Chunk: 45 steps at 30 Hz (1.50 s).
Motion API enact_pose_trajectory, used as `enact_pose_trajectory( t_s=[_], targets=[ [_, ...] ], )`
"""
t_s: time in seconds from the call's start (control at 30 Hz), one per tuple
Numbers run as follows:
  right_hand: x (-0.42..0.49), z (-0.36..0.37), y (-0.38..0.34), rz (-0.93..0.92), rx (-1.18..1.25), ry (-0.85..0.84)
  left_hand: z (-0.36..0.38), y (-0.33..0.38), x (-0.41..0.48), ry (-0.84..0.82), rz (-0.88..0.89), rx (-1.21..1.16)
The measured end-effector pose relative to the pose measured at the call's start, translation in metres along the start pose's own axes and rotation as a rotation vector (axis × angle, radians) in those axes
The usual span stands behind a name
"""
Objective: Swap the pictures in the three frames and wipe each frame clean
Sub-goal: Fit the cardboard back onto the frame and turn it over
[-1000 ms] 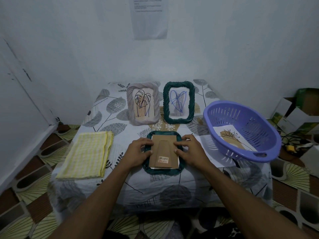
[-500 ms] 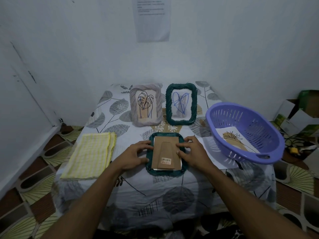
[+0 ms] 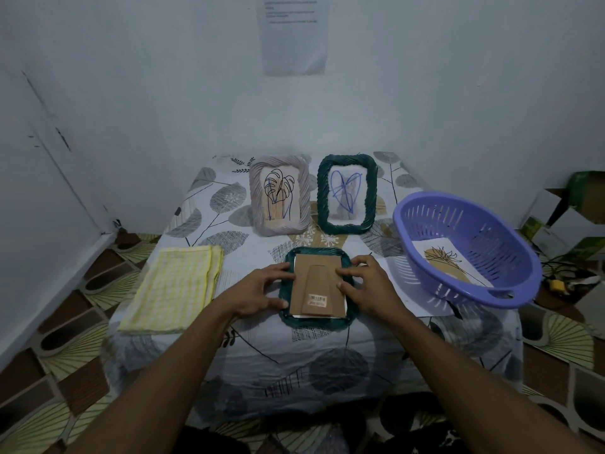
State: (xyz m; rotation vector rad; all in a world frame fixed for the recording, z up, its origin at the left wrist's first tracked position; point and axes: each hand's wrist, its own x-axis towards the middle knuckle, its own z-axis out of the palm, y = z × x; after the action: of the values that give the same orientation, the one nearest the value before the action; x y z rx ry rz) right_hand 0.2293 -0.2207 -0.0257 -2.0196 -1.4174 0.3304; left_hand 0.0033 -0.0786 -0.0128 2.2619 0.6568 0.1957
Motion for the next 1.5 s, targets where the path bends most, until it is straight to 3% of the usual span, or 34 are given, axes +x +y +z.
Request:
enact_pose_trajectory(
  t_s=[0.53, 0.8, 1.2, 1.5],
  targets=[
    [-0.002, -0.002, -0.001, 0.008, -0.021, -0.001, 0.012, 0.004, -0.001, 0.073, -0.007, 0.081],
    [0.001, -0.001, 0.002, 0.0, -0.014, -0.021, 0.016, 0.008, 0.039, 0.375, -0.029, 0.211],
    [0.003, -0.001, 0.005, -0.026, -0.007, -0.004, 0.015, -0.001, 0.064, 0.423, -0.12, 0.131],
    [0.004, -0.003, 0.004, -0.029, -0.011, -0.01, 0.018, -0.003, 0.06, 0.484, -0.015, 0.108]
  ],
)
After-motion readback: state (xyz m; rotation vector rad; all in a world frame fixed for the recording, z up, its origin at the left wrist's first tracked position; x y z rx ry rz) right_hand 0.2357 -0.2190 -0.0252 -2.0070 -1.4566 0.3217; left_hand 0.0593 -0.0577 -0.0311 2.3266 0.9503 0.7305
